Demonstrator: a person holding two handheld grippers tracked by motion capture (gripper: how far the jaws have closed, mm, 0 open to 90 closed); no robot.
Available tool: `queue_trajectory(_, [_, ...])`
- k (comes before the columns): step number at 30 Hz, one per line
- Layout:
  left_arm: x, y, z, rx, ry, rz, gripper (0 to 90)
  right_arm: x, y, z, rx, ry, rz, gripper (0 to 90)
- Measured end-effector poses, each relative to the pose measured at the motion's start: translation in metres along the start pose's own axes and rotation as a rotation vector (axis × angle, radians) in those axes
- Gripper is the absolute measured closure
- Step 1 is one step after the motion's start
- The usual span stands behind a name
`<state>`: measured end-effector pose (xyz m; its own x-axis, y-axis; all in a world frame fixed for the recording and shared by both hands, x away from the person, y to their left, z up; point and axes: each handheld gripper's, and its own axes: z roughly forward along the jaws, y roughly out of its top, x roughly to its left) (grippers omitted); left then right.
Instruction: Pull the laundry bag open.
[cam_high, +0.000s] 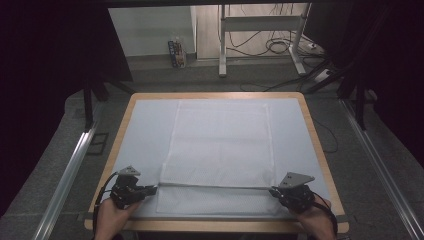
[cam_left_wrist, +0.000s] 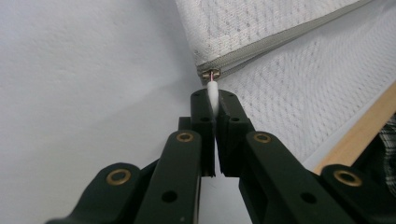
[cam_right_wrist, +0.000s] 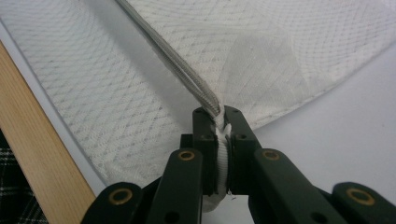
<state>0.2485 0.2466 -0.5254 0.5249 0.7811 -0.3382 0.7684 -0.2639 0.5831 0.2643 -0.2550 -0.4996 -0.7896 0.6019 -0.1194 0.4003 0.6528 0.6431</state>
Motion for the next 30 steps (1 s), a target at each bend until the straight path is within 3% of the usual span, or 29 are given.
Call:
queue_trajectory(5, [0.000,-0.001,-0.001,0.006,-0.025,-0.005,87.2,0.002,-0.002,0.000,0.007,0.014,0.006,82.5])
queue_trajectory(10, [-0.002,-0.006,-0.001,0.030,-0.041,0.004,86.5,0.002,-0.004,0.004,0.034,0.014,0.008,73.6])
queue_trajectory(16, [-0.007,-0.008,0.001,0.024,0.011,0.042,85.1,0.004,-0.006,0.006,0.062,0.026,-0.007,56.5])
queue_trajectory(20, [-0.008,-0.009,0.001,0.030,0.031,0.051,85.4,0.003,-0.007,0.003,0.050,0.033,-0.005,42.0])
queue_trajectory(30, [-0.009,-0.011,0.001,0.036,0.025,0.049,86.0,-0.004,-0.030,-0.014,0.045,0.027,0.063,37.8])
